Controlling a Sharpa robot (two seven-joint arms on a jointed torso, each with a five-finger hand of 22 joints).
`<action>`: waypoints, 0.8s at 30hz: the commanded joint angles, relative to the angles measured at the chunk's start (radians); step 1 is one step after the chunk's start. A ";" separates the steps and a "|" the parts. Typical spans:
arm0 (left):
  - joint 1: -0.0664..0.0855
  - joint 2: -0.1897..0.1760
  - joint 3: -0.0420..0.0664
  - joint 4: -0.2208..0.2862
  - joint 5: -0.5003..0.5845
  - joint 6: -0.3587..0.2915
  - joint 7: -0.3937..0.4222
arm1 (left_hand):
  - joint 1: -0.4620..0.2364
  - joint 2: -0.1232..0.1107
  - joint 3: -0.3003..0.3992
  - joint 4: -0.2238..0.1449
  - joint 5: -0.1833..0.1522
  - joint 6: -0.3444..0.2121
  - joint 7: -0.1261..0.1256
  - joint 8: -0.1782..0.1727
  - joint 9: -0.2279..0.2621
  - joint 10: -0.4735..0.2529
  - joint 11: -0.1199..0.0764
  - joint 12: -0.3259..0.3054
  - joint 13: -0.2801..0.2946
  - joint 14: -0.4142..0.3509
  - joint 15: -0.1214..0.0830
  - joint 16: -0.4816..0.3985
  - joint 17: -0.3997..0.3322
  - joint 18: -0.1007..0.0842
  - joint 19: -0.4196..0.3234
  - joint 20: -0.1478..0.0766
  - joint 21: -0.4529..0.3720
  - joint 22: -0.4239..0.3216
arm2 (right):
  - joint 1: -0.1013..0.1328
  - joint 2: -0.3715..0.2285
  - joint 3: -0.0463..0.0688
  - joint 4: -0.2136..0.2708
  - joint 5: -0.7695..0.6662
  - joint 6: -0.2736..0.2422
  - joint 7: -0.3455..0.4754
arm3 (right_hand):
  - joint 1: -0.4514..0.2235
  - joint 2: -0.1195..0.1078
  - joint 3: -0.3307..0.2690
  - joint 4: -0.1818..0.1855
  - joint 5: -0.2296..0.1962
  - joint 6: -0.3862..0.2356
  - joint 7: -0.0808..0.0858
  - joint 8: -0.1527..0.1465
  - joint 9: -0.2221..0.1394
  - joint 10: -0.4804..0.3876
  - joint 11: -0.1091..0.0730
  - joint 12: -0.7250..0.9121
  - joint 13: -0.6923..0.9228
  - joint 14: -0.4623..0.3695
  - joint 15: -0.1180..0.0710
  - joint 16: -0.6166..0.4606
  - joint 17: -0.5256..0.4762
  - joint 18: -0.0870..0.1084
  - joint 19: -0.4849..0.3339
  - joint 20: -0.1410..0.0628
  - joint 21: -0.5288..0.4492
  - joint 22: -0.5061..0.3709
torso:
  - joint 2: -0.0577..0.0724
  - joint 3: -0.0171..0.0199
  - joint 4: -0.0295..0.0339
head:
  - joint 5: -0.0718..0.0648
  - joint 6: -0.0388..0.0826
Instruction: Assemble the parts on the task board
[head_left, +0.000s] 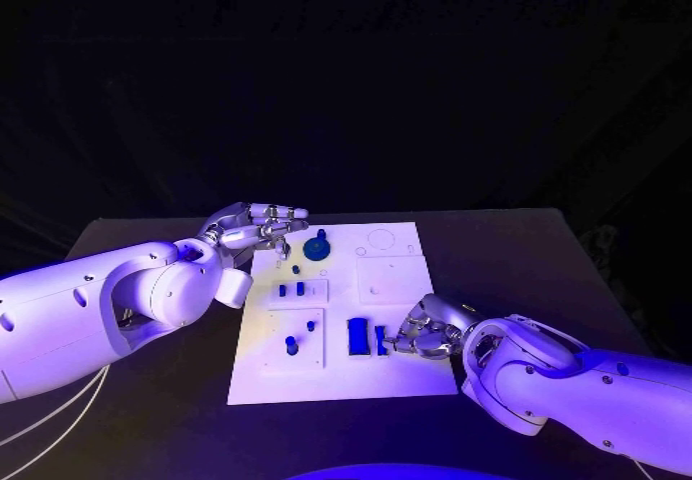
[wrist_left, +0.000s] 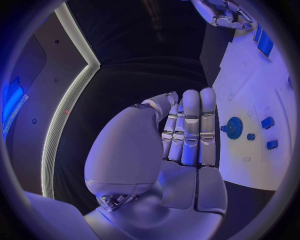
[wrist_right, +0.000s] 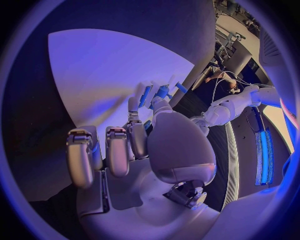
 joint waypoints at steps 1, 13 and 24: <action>0.000 0.003 0.000 -0.003 -0.001 0.014 0.011 | -0.006 0.008 -0.007 0.002 0.001 -0.006 0.002 0.005 -0.001 -0.007 0.001 0.003 0.001 -0.007 -0.001 0.005 -0.002 0.015 -0.011 0.000 -0.008 -0.007 | 0.013 -0.014 0.001 -0.010 0.123 -0.087 0.181 | 0.033 0.002 -0.003 -0.010 -0.009 -0.037 0.015 -0.023 -0.009 -0.032 0.016 -0.102 0.004 0.065 0.011 -0.048 0.097 0.012 0.066 0.006 -0.067 0.237 | -0.004 -0.0013 0.0003 | 0.000 0.005; -0.002 0.042 -0.010 -0.094 0.046 -0.037 0.063 | -0.024 0.014 -0.047 0.023 0.000 0.008 -0.008 0.029 0.002 -0.004 -0.002 0.035 0.004 -0.166 0.013 -0.109 -0.071 0.020 -0.143 0.012 -0.139 -0.091 | 0.131 0.026 0.001 -0.255 0.873 0.028 0.650 | 0.250 0.038 0.037 -0.054 -0.190 -0.142 0.097 -0.105 -0.063 -0.433 0.105 -0.915 -0.596 -0.305 0.104 -0.952 -0.723 0.168 -0.457 0.089 -1.115 -0.255 | -0.052 -0.0155 -0.0085 | -0.008 0.055; -0.018 0.121 -0.012 -0.219 0.151 -0.122 0.183 | -0.026 0.012 -0.083 0.100 0.001 -0.010 -0.012 -0.005 -0.023 0.004 0.034 -0.084 -0.079 -0.274 0.095 -0.662 -0.316 0.015 -0.345 0.154 -0.621 -0.398 | 0.180 0.175 0.009 -0.556 1.054 0.185 0.825 | 0.346 0.039 0.168 -0.096 -0.260 -0.142 0.132 -0.108 -0.200 -0.389 0.159 -1.145 -1.082 -0.393 0.193 -1.384 -1.046 0.180 -0.543 0.188 -1.456 -0.635 | -0.087 -0.0226 -0.0133 | -0.003 0.105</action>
